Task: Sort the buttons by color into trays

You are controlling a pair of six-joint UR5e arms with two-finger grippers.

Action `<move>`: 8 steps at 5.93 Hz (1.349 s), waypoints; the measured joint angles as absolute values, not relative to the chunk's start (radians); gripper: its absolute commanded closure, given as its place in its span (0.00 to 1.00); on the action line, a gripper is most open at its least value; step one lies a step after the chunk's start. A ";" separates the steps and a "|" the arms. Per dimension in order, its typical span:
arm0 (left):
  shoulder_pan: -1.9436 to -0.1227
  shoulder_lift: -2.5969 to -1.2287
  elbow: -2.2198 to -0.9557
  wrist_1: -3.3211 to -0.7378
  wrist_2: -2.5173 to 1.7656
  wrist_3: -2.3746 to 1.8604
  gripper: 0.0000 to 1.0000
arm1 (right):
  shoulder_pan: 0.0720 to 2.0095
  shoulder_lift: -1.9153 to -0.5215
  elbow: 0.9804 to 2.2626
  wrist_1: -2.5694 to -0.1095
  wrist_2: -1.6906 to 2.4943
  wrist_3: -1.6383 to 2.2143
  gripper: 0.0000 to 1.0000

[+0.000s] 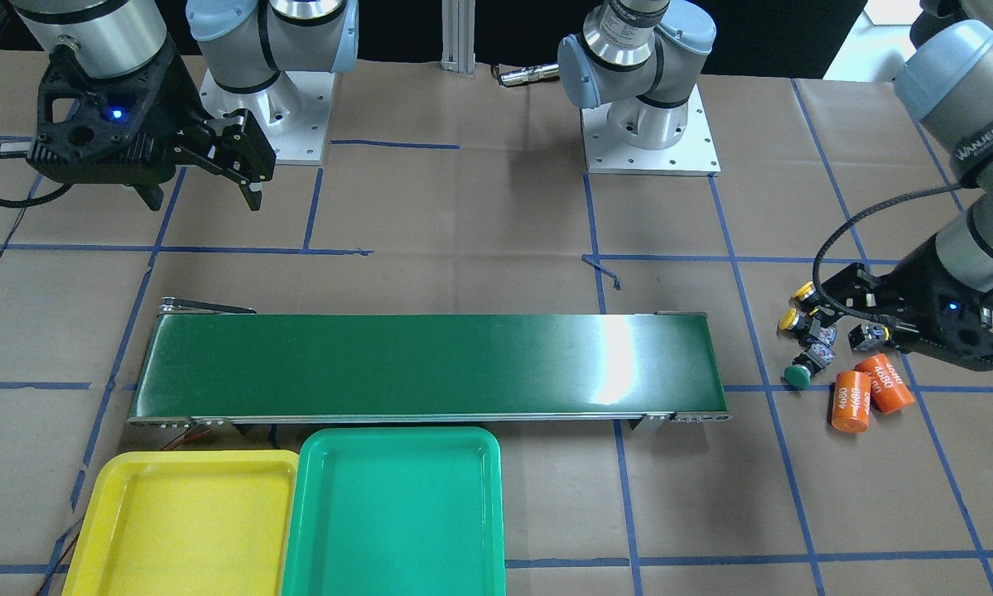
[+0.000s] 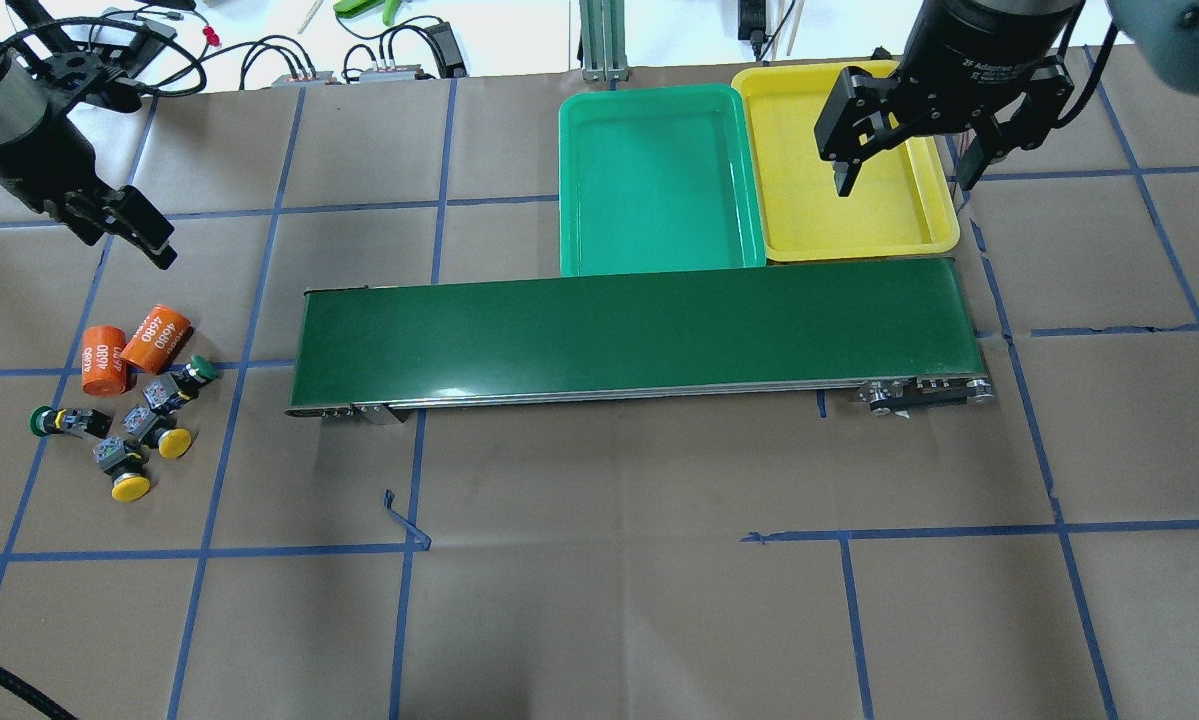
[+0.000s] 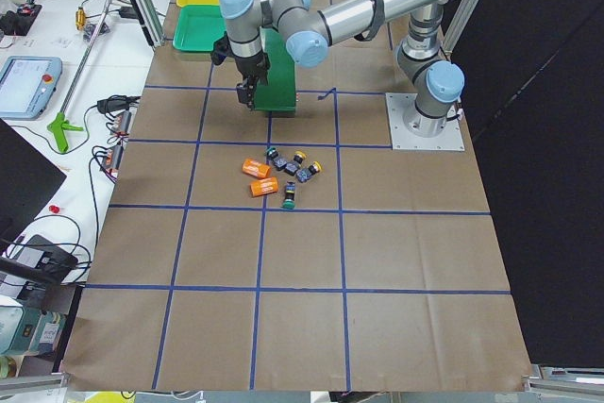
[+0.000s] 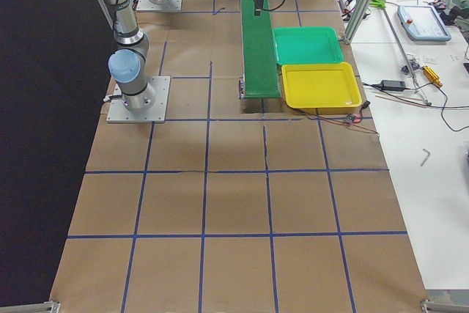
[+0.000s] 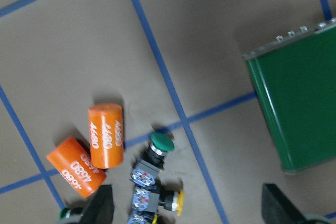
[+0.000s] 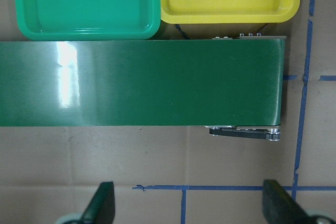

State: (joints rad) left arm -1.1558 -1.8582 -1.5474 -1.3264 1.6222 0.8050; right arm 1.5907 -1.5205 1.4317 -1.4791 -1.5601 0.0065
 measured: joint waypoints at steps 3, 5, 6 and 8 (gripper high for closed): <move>-1.071 -2.035 -1.560 -1.190 1.594 0.935 0.02 | 1.591 -1.520 1.433 -1.479 -1.560 0.006 0.00; -1.035 -2.120 -1.583 -1.136 1.601 0.955 0.12 | 1.591 -1.521 1.433 -1.479 -1.560 0.006 0.00; -1.030 -2.149 -1.585 -1.118 1.609 0.955 0.63 | 1.592 -1.521 1.433 -1.478 -1.560 -0.011 0.00; -1.028 -2.171 -1.578 -1.105 1.631 0.934 1.00 | 1.595 -1.522 1.438 -1.476 -1.563 -0.196 0.00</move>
State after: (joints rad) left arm -1.0284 -2.1713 -1.5783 -1.1051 1.6310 0.9339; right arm 1.5954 -1.5217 1.4379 -1.4759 -1.5633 -0.1959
